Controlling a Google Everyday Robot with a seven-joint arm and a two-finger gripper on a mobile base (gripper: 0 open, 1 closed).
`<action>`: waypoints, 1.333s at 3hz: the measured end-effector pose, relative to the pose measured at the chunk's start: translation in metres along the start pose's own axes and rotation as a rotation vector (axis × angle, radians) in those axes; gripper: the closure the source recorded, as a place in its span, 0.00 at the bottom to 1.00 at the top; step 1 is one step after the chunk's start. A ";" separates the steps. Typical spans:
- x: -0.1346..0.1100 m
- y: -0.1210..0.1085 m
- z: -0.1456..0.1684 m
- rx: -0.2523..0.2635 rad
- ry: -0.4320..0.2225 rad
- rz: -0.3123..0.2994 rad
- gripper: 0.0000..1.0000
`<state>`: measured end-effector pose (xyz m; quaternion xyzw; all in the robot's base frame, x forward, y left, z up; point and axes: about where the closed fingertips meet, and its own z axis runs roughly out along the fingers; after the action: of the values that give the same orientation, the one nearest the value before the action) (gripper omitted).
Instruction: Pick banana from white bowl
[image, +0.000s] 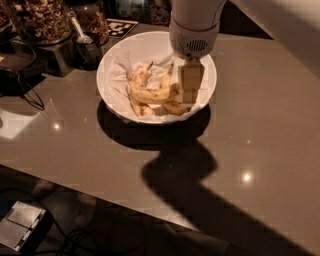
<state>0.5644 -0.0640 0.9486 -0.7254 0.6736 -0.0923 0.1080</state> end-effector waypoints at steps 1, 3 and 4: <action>0.001 -0.002 0.003 -0.005 0.002 0.003 0.21; 0.002 -0.004 0.008 -0.015 -0.001 0.007 0.22; 0.001 -0.005 0.012 -0.026 -0.003 0.005 0.21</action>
Offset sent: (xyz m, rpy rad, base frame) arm 0.0004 -0.0073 -0.0086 -0.0156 0.0474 -0.0145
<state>0.5730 -0.0638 0.9388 -0.7253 0.6762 -0.0824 0.0998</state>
